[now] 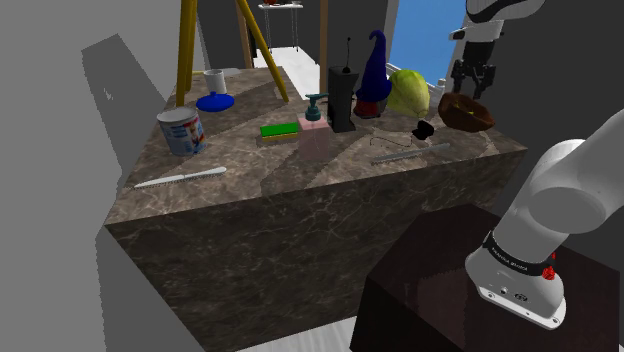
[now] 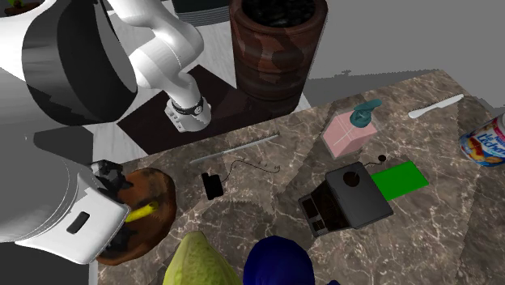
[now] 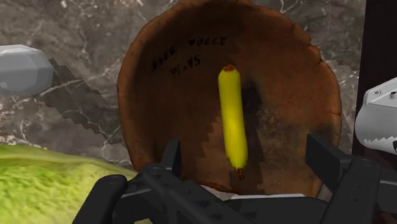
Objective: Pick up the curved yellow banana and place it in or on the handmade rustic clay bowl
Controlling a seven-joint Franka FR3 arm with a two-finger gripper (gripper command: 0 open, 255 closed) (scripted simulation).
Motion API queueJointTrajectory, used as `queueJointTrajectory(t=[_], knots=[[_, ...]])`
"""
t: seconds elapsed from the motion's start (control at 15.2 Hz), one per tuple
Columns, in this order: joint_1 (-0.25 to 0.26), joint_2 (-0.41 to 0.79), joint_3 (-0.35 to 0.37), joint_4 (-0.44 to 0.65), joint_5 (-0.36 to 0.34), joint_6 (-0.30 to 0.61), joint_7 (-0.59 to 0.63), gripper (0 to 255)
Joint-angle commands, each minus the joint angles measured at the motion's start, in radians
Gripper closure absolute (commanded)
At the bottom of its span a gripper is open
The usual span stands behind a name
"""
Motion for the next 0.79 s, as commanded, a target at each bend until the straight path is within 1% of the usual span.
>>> queueJointTrajectory(t=[0.0,0.2,0.73], knots=[[0.003,0.000,0.006,0.033,0.004,-0.033,-0.002,0],[0.011,0.008,0.019,0.131,0.018,-0.124,-0.009,0],[0.011,0.008,0.019,0.131,0.018,-0.124,-0.009,0]])
